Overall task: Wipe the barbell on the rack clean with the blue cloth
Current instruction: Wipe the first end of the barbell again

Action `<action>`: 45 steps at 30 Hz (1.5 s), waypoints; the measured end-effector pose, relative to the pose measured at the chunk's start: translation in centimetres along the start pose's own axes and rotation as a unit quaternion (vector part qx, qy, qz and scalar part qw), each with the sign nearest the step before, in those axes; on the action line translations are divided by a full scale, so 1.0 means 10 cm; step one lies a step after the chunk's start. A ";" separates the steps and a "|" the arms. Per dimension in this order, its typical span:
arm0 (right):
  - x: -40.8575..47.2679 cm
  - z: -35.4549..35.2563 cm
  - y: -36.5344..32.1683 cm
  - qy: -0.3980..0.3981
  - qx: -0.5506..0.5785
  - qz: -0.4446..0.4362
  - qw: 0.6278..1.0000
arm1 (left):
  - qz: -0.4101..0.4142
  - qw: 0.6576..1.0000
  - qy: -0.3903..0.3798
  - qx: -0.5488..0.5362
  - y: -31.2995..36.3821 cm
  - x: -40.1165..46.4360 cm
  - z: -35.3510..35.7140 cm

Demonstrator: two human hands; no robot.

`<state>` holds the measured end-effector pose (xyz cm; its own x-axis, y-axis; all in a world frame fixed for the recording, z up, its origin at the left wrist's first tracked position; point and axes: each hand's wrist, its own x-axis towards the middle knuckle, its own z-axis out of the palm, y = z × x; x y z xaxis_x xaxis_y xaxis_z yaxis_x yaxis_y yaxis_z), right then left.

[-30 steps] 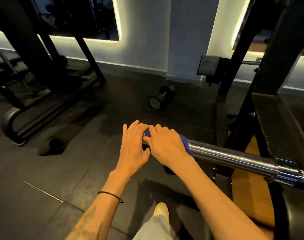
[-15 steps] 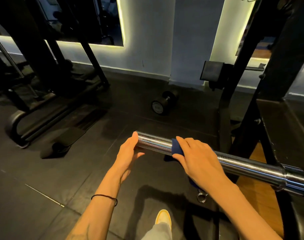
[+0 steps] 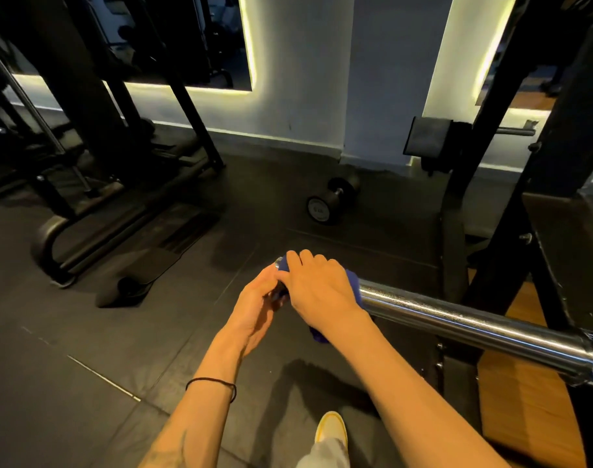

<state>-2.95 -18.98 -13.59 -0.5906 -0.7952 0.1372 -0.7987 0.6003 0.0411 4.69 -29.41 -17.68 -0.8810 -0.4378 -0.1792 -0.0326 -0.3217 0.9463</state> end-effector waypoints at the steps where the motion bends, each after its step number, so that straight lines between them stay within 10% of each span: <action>1: 0.00 0.01 0.00 0.007 -0.001 -0.004 1.000 | -0.013 1.000 0.013 0.007 0.03 0.00 -0.01; 8: -0.28 -0.01 0.29 0.001 0.001 -0.013 1.000 | -0.043 0.977 0.089 0.187 0.21 0.22 -0.05; 18: -0.52 -0.11 0.53 -0.028 -0.033 0.042 0.998 | 0.073 0.995 0.035 0.061 0.06 0.15 -0.15; 36: -0.25 -0.06 0.34 -0.024 0.018 0.012 0.999 | -0.080 0.979 0.076 0.169 0.31 0.28 -0.05; 45: -0.78 -0.25 0.71 -0.051 -0.041 0.087 0.994 | 0.023 0.997 0.008 0.067 0.02 0.18 -0.19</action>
<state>-3.75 -8.28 -11.84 -0.7316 -0.6800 0.0475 -0.6733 0.7317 0.1062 4.01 -31.89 -18.30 -0.8750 -0.4641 -0.1377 -0.0559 -0.1857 0.9810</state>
